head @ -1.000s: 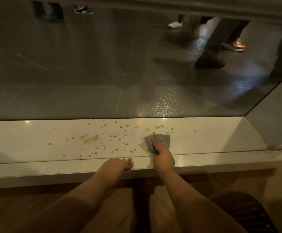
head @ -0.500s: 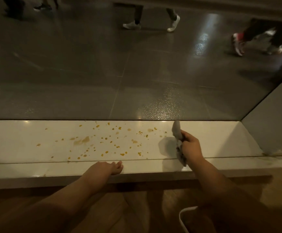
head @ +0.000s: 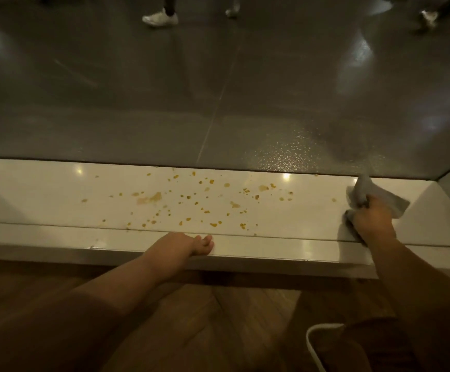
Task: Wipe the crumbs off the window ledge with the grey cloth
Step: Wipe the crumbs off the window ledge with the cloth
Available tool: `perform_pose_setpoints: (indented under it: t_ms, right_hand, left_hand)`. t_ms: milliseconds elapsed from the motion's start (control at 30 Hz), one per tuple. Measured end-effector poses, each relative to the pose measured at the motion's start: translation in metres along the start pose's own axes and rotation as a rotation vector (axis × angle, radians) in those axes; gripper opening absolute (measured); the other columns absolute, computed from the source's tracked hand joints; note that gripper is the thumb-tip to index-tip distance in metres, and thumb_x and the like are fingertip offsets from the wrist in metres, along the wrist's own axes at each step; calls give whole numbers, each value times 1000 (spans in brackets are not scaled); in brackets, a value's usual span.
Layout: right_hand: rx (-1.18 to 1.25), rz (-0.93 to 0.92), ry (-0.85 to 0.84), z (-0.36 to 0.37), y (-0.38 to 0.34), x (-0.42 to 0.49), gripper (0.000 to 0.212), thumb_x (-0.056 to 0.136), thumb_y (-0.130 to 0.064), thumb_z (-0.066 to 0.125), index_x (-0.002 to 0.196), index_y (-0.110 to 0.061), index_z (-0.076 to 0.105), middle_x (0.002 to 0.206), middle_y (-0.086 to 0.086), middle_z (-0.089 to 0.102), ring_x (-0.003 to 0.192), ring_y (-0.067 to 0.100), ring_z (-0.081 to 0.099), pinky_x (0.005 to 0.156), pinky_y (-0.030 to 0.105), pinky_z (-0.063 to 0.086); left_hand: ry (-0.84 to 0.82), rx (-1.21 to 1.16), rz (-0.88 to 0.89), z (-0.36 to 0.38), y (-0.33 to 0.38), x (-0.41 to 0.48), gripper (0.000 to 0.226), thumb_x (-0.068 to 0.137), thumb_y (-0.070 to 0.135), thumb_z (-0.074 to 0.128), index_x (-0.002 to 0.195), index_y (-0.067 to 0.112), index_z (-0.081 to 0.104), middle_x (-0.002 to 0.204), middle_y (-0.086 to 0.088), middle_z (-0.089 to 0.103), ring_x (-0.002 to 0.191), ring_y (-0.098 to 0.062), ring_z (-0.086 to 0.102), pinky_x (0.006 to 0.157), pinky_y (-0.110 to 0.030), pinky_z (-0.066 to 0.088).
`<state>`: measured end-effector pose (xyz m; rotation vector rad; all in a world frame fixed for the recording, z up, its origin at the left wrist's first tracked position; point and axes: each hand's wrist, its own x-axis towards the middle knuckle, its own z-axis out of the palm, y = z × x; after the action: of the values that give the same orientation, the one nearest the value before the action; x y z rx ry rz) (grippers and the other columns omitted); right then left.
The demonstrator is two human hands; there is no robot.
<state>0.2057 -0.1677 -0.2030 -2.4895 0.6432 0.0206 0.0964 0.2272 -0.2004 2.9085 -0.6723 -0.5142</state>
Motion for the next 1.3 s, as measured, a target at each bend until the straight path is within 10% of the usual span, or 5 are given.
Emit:
perform_pose_setpoints:
  t_ms: [167, 867, 1300]
  right_hand:
    - [-336, -94, 94, 22, 6, 10, 56, 93, -25, 44, 143, -7, 28, 153, 20, 24, 142, 35, 21, 116, 51, 17]
    - [-128, -324, 13, 55, -52, 32, 40, 85, -8, 48, 123, 5, 49, 128, 27, 49, 118, 43, 46, 98, 49, 35]
    - [32, -516, -243, 87, -103, -32, 50, 86, -1, 47, 136, -10, 49, 146, 11, 42, 135, 29, 38, 114, 35, 26]
  left_hand:
    - [4, -69, 12, 2, -5, 2, 56, 96, 14, 46, 143, 42, 31, 151, 12, 35, 132, -9, 45, 112, -27, 34]
    - [-6, -79, 38, 4, -8, 3, 67, 92, 8, 49, 143, 46, 26, 151, 22, 28, 128, 1, 45, 112, -26, 33]
    - [-13, -49, 32, -3, -3, 3, 58, 94, 15, 49, 143, 41, 31, 149, 10, 39, 128, -8, 48, 107, -21, 33]
